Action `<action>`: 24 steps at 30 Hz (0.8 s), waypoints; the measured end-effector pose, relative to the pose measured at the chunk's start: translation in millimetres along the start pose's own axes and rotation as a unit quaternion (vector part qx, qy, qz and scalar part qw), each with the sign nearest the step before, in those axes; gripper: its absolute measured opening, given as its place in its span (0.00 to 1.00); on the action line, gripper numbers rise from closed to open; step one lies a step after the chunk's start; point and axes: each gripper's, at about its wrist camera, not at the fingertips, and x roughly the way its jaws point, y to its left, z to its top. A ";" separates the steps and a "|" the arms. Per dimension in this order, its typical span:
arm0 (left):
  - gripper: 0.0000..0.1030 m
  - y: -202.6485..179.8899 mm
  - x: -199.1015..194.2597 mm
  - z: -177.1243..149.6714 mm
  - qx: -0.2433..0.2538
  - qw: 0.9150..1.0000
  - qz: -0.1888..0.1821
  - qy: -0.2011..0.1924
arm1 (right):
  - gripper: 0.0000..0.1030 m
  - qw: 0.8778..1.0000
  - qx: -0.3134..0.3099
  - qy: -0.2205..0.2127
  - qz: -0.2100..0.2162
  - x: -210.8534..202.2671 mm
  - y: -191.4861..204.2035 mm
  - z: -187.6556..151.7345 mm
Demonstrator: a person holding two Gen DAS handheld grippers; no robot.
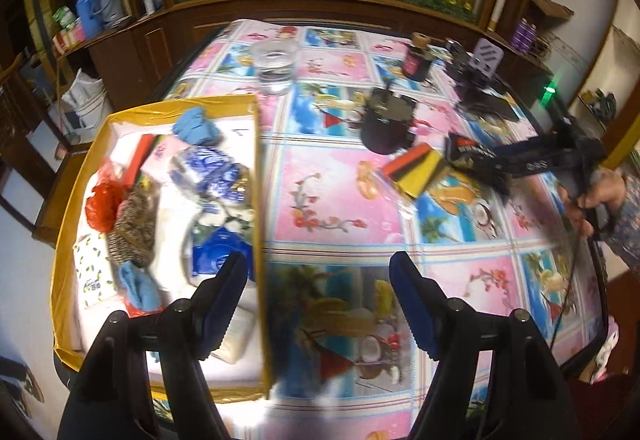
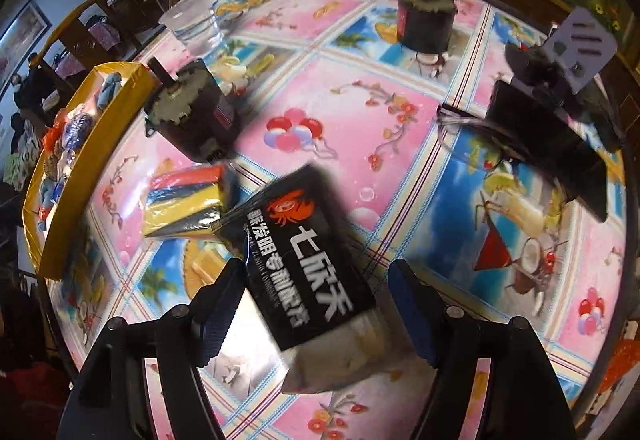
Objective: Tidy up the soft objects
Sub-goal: 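Grasp the red-yellow-black striped pack with left while right grasps the black snack bag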
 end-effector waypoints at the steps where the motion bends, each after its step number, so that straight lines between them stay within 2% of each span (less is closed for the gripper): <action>1: 0.71 -6.2 0.1 -0.4 0.010 1.000 -0.004 0.002 | 0.62 1.000 0.012 0.005 -0.001 4.6 -2.1 -2.9; 2: 0.71 -12.7 0.8 -0.5 0.020 1.000 -0.012 0.005 | 0.47 1.000 0.021 0.007 0.003 6.8 -2.5 -6.2; 4: 0.77 -21.9 3.3 0.0 0.035 0.999 -0.026 0.010 | 0.44 1.000 0.024 0.001 -0.003 3.5 2.1 -15.6; 9: 0.81 -44.2 24.7 13.2 0.079 0.995 -0.046 0.026 | 0.44 0.997 0.059 -0.007 -0.046 -12.9 15.4 -56.6; 14: 0.81 -70.8 61.8 38.4 0.133 0.988 -0.058 0.048 | 0.44 0.991 0.128 -0.024 -0.031 -31.3 11.2 -106.6; 21: 0.81 -100.9 118.6 63.1 0.199 0.977 -0.031 0.075 | 0.44 0.987 0.157 -0.016 -0.036 -55.2 9.4 -162.9; 24: 0.81 -111.6 133.9 71.5 0.228 0.971 -0.022 0.075 | 0.44 0.983 0.176 -0.018 -0.039 -67.1 2.9 -183.9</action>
